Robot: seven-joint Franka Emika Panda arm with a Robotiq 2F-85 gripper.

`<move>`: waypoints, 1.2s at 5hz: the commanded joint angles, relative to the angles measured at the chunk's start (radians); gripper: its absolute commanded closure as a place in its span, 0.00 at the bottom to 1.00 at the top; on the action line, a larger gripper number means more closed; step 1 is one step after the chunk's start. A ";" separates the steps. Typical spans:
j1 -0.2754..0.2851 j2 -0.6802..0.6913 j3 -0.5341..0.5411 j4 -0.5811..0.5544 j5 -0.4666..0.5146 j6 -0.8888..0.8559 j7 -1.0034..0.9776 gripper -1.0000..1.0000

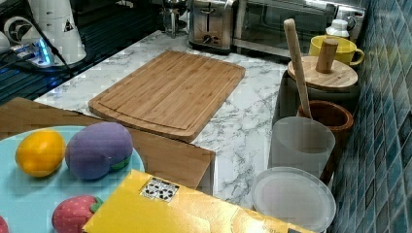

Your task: Turn on the toaster.

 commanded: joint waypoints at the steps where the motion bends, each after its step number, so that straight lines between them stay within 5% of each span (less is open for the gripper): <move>1: 0.039 0.053 0.056 0.008 -0.046 0.017 0.036 1.00; 4: -0.034 0.054 0.061 -0.017 -0.067 0.098 0.137 1.00; 6: 0.011 0.120 0.032 0.037 -0.007 0.037 0.029 1.00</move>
